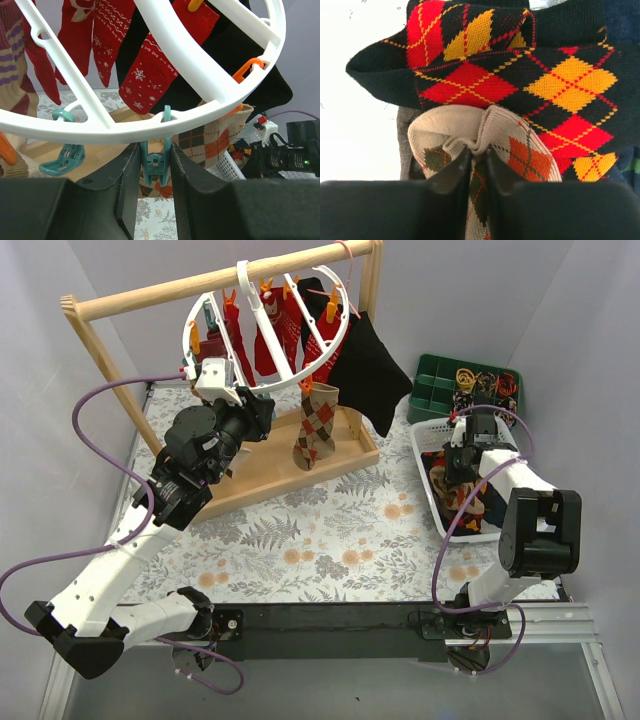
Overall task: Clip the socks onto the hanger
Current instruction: Pick up the sock from the bin.
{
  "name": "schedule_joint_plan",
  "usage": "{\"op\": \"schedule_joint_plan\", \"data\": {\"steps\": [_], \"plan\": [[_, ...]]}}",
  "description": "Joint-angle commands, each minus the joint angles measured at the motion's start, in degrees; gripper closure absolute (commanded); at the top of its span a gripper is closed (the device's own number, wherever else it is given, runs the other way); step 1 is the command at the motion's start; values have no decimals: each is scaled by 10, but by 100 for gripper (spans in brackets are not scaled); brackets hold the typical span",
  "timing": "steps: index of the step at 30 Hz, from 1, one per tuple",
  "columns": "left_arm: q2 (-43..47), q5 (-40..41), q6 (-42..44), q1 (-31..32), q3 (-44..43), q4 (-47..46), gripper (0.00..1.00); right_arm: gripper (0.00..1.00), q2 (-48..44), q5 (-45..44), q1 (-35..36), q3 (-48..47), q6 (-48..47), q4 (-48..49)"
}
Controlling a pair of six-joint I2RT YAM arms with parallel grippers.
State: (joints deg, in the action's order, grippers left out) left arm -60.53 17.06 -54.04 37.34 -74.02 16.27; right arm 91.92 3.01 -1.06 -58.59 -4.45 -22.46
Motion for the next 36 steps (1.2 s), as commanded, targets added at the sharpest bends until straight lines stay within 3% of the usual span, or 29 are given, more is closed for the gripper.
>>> {"op": "schedule_joint_plan", "data": {"steps": [1, 4, 12, 19, 25, 31, 36], "plan": [[9, -8, -2, 1, -15, 31, 100, 89, -38, 2, -2, -6, 5, 7], [9, -7, -2, 1, -17, 30, 100, 99, -55, -4, -3, -3, 7, 6], [9, -8, -1, 1, -21, 32, 100, 99, -81, 9, -3, -14, 13, 5], [7, -12, -1, 1, -31, 32, 100, 99, -167, 68, -3, -32, 18, -15], [1, -24, -8, 1, -42, 33, 100, 99, -249, 188, -3, -48, 27, -4], [-5, -31, -11, 1, -47, 33, 100, 99, -309, 365, 10, -60, 74, 74], [-9, -43, -21, 1, -53, 33, 100, 99, -313, 407, 137, -112, 93, 110]]}}
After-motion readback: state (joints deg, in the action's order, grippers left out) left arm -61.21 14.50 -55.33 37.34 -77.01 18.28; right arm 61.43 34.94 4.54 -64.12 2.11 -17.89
